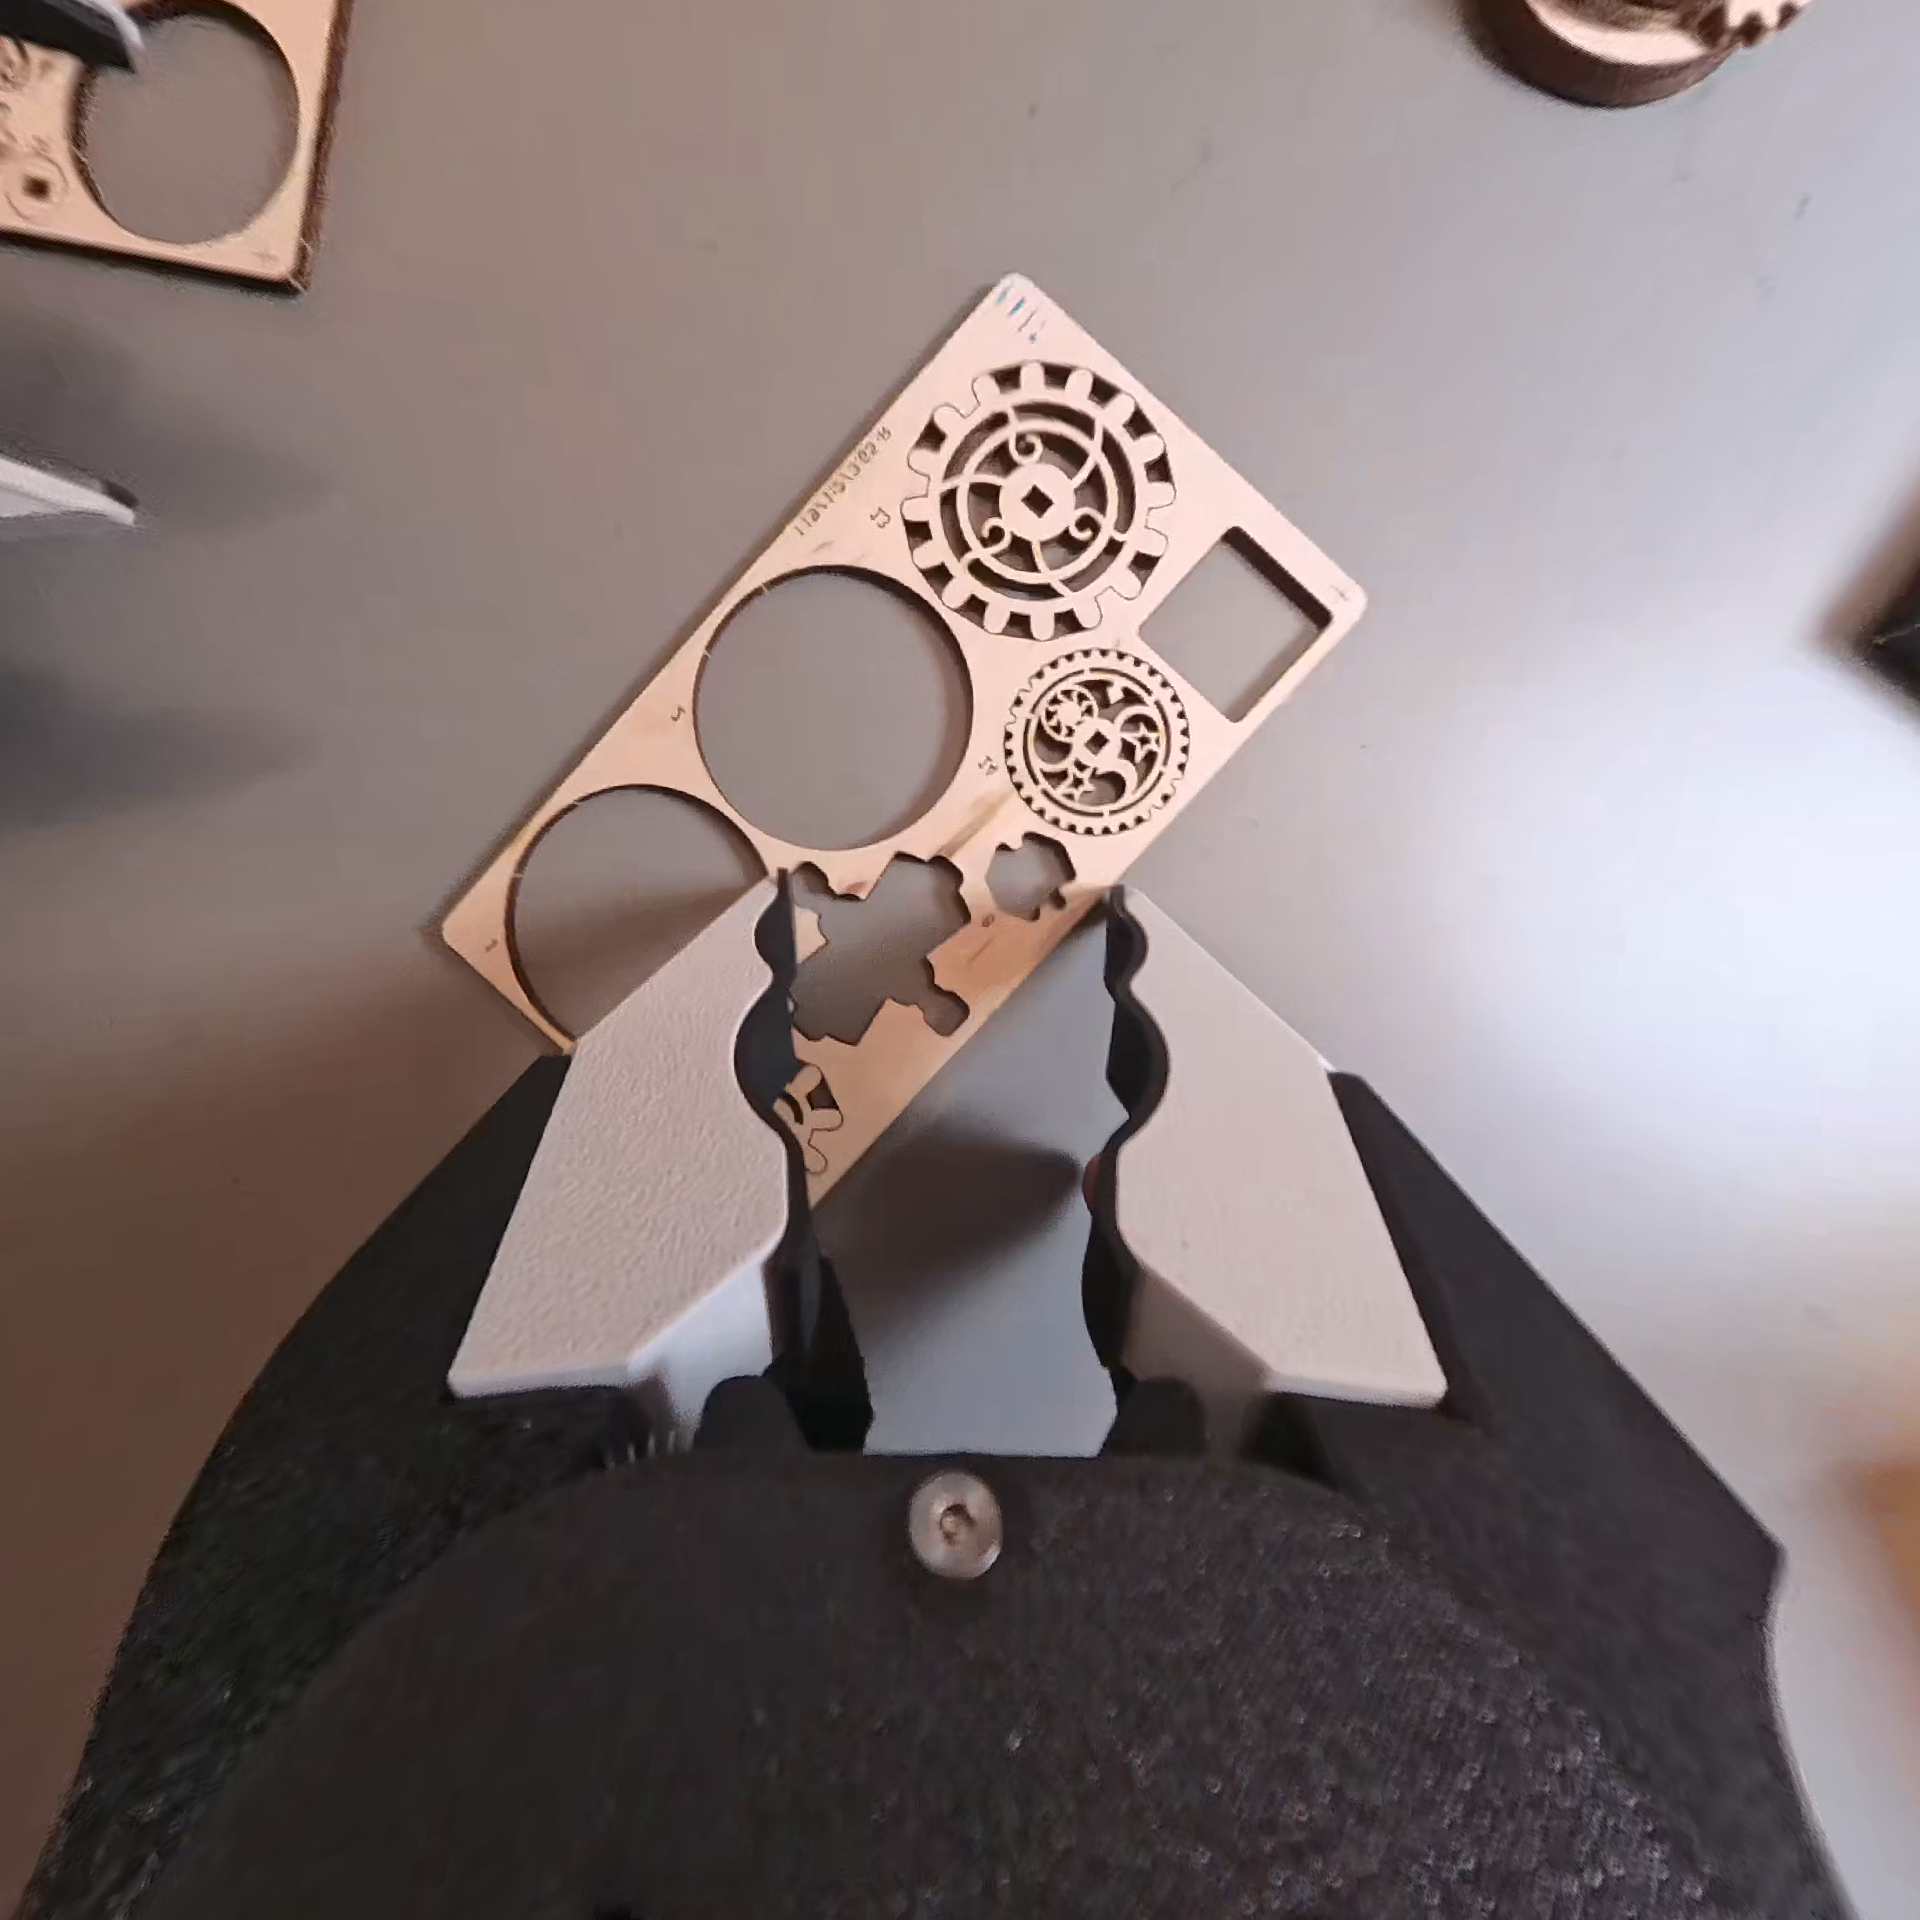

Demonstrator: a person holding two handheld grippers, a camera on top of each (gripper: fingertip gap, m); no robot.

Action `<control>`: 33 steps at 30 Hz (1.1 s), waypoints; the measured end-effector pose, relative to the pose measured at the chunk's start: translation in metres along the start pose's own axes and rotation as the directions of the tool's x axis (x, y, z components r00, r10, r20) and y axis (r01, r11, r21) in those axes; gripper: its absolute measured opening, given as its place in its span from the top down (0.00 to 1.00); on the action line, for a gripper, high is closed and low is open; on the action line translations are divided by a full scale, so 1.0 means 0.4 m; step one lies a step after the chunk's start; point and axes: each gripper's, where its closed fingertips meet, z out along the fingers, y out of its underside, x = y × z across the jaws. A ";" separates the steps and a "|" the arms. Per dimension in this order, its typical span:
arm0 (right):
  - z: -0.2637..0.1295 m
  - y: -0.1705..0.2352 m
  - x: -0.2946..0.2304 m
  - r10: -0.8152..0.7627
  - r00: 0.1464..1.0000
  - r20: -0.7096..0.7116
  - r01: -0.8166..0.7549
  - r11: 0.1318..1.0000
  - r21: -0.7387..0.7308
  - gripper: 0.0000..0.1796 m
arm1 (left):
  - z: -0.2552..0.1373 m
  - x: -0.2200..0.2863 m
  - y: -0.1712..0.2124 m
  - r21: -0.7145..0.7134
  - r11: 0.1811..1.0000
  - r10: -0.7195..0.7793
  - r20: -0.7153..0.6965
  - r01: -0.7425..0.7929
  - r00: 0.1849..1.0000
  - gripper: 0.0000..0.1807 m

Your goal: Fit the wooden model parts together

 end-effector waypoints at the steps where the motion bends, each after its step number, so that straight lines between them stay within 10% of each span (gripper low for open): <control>1: 0.003 -0.001 -0.002 0.002 1.000 0.003 -0.002 1.000 -0.010 0.68 | -0.003 -0.002 -0.003 0.005 1.000 -0.002 0.004 0.002 1.000 0.75; 16: 0.008 -0.009 0.005 -0.005 1.000 0.019 0.005 1.000 0.007 0.66 | 0.006 0.004 0.011 -0.014 1.000 -0.012 -0.011 0.012 1.000 0.76; 23: -0.040 -0.037 0.055 -0.001 0.997 0.079 -0.015 0.981 0.194 0.87 | 0.003 -0.008 0.010 0.001 1.000 -0.019 -0.003 0.019 1.000 0.78; 33: -0.020 0.034 -0.032 0.011 1.000 0.008 -0.012 0.997 0.074 0.58 | 0.011 -0.009 0.014 0.001 0.999 -0.044 -0.022 0.044 0.999 0.78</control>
